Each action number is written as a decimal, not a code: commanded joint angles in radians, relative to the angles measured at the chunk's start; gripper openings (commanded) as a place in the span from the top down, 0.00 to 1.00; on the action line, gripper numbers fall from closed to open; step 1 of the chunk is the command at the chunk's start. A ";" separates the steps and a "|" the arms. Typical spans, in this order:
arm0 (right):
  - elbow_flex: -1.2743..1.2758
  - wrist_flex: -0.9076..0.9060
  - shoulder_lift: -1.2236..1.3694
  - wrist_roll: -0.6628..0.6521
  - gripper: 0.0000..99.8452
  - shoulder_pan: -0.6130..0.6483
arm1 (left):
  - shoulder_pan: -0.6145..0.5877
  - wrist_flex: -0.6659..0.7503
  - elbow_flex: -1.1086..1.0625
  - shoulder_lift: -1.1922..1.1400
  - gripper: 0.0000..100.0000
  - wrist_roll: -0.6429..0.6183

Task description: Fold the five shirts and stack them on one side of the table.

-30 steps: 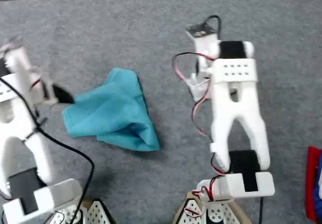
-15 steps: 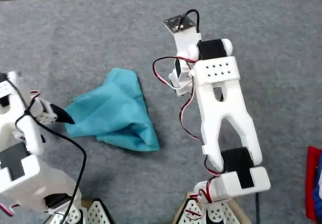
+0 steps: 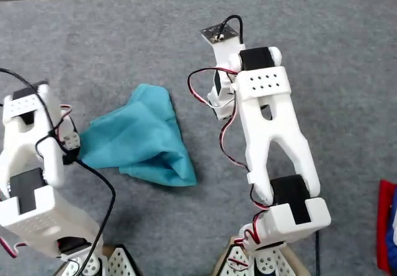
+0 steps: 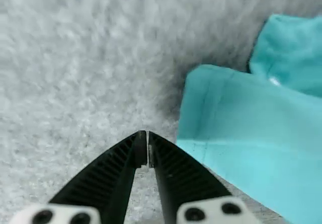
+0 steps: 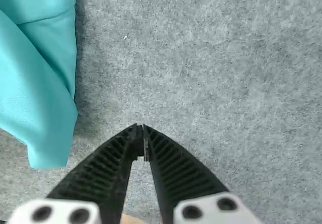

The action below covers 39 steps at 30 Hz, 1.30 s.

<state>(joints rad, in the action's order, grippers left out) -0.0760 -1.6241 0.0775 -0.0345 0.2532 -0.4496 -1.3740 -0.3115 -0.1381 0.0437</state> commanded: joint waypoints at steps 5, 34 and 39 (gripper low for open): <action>-0.022 0.032 -0.001 0.003 0.99 0.018 | -0.087 -0.107 0.282 0.005 0.98 0.041; 0.328 0.801 0.219 -0.224 0.99 0.061 | 0.150 -0.149 0.288 -0.004 0.82 -0.100; 0.328 0.802 0.219 -0.224 0.99 0.061 | 0.106 -0.147 0.298 -0.099 0.82 -0.094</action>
<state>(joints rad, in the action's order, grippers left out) 0.2493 -0.8401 0.3000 -0.2524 0.3053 -0.3207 -1.5305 -0.0460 -0.2087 -0.0514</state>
